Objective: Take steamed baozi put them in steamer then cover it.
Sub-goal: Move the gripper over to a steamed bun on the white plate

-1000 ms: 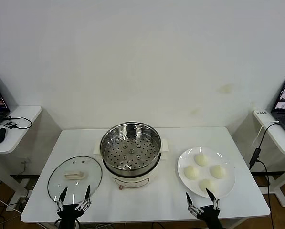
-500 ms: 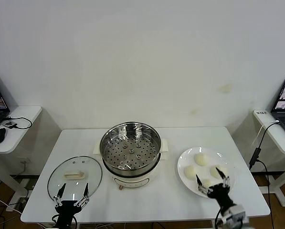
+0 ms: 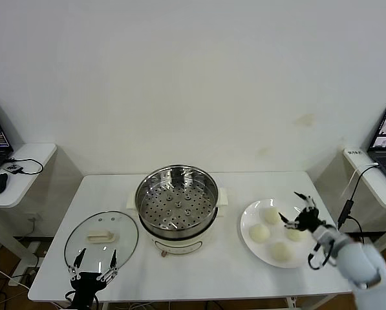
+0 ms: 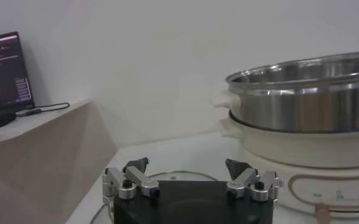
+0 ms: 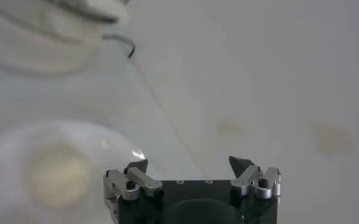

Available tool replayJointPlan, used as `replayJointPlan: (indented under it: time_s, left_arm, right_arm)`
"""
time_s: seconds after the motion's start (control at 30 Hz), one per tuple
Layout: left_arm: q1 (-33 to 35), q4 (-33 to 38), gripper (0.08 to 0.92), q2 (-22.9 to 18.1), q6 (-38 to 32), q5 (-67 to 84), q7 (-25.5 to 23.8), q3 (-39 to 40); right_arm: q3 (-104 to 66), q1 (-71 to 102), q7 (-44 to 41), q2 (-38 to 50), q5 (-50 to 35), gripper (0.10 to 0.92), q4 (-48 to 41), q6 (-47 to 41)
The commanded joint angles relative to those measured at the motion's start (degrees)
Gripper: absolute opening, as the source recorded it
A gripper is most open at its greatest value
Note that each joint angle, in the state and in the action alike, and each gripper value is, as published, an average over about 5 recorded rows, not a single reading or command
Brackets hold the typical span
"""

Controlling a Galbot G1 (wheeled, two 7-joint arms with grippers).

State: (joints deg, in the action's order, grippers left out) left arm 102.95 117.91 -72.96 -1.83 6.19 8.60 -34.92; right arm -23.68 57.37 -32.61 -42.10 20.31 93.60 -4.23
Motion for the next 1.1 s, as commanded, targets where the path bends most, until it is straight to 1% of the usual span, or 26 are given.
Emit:
replayJointPlan:
  time_s: [0.03,0.2,0.33,0.47,0.57,0.93,1.1]
  left_arm:
    - [0.24,0.18,0.823,0.03,0.44,-1.11,-0.15,-0.25]
    - [0.77,0.36,0.823,0.03,0.47,-1.65,-0.74,-0.9]
    - [1.33,0.81,0.823,0.46,0.56,-1.73,-1.21,-1.65]
    - [1.21,0.54,0.823,0.53,0.57,-1.69,-1.2,-2.13]
    - [1.16,0.3,0.823,0.62,0.54,-1.72,-1.26,-2.28]
    - [0.48,-0.37,0.823,1.33,0.43,-1.72,-1.8,-3.1]
    - [0.06,-0.82,0.823,1.74,0.28,-1.14,-1.78,-3.63]
  right_arm:
    - [12.28,-16.39,-10.94,10.1,7.24,0.823,-8.79,0.51]
    - [24.67,-25.19,-19.54,11.7,7.66,0.823,-12.02,1.72]
    - [36.13,-32.4,-22.87,12.73,2.57,0.823,-13.8,1.49]
    - [43.36,-37.83,-23.93,10.9,-2.82,0.823,-15.57,1.0]
    - [46.0,-39.95,-24.52,8.8,-4.3,0.823,-16.64,0.35]
    - [51.53,-45.49,-25.78,-0.06,-4.17,0.823,-25.66,-0.87]
    - [52.45,-45.97,-25.75,-2.62,-3.72,0.823,-27.99,-1.51]
